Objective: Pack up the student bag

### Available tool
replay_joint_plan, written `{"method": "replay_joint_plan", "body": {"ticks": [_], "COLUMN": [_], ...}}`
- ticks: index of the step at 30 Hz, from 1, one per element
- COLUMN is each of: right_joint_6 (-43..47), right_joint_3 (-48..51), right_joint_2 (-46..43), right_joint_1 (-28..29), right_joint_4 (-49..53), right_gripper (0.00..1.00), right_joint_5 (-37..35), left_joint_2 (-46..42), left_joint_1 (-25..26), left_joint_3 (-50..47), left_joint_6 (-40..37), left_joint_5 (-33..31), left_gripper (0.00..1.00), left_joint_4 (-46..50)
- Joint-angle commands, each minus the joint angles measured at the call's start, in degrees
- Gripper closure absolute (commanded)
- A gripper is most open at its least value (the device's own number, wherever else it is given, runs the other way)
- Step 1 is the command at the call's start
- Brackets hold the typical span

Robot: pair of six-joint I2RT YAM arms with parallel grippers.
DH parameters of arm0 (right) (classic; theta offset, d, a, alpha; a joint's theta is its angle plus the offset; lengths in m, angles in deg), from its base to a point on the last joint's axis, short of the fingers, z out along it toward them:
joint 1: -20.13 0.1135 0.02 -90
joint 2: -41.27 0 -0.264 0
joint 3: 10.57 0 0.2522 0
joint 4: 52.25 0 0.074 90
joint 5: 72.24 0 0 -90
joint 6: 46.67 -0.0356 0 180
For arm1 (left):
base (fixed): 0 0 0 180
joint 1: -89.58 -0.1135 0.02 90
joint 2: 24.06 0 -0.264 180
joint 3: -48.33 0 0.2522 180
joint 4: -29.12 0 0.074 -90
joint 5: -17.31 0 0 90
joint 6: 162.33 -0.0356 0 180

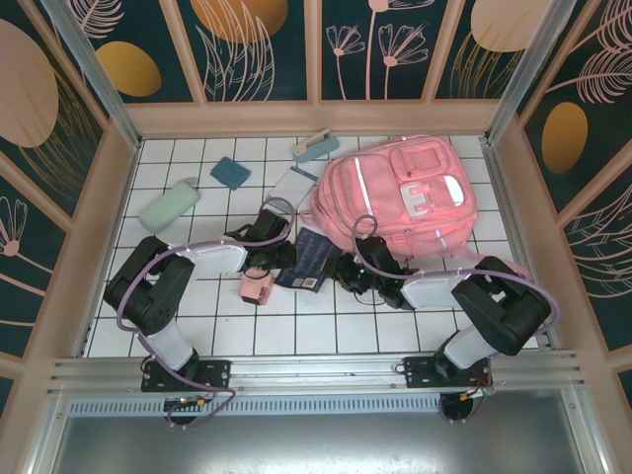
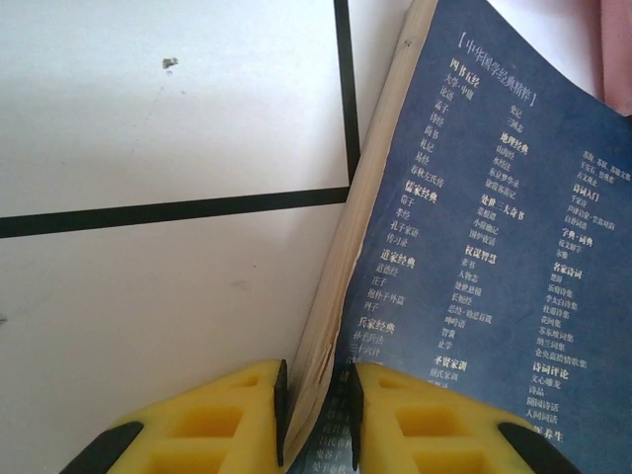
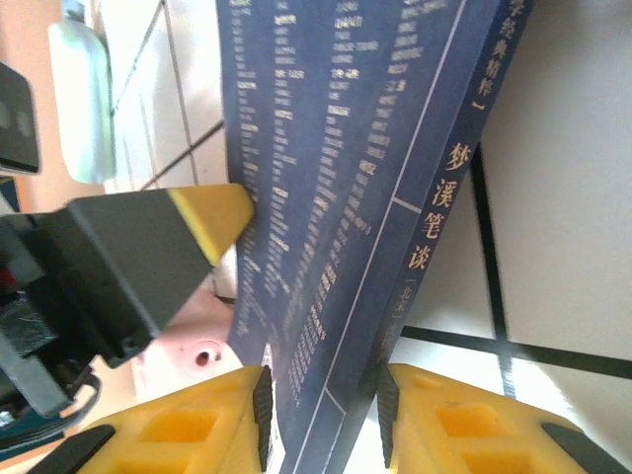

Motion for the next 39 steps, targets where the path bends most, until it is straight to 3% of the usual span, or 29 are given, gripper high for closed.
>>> {"method": "replay_joint_plan", "body": {"ticks": [1,8,10,13,21,25,30,34,39], "right_joint_6": [-1.2,-1.4,-0.9,0.2,7.2,14.8,21.9,25.1,28.8], "right_joint_3": [-2.8,-6.0,-6.7,-7.8,-13.9,-19.6,-27.7,-32.6,-38.4], "right_joint_2": [2.1,4.6,3.9,2.0,-4.8,-6.8,-6.5,-5.8,-3.2], "right_joint_1": [0.8,1.0,1.1,1.2,1.7,1.7,0.7,-1.7,-4.5], "right_joint_4": [-12.6,-6.8,-5.1,-0.7,10.9,18.7,26.1,28.2,32.3], "right_gripper": [0.65,0.72,0.8,1.0,1.0,1.0,1.0,1.0,1.0], "right_joint_5": [0.8,-2.3,-3.0,-4.4,-4.1,-3.9,-2.3,1.3,5.7], "left_joint_2": [0.8,-1.0,-1.2,-2.1,-8.3,-11.1,-12.6,-13.1,-14.2], "left_joint_1": [1.6,1.1,0.9,0.2,-6.8,-10.6,-14.3,-16.0,-17.5], "left_joint_3": [-0.9,0.3,0.6,1.5,9.0,12.4,13.7,14.5,15.5], "left_joint_6": [1.6,1.7,1.7,1.2,-1.1,0.6,4.8,6.9,8.0], "left_joint_5": [9.4,9.8,9.7,9.2,7.0,10.2,17.2,19.8,18.8], "left_gripper": [0.75,0.75,0.75,0.75,0.54,0.36,0.25,0.2,0.17], "left_joint_4": [4.1,4.7,5.1,6.6,13.7,13.0,8.0,5.6,5.5]}}
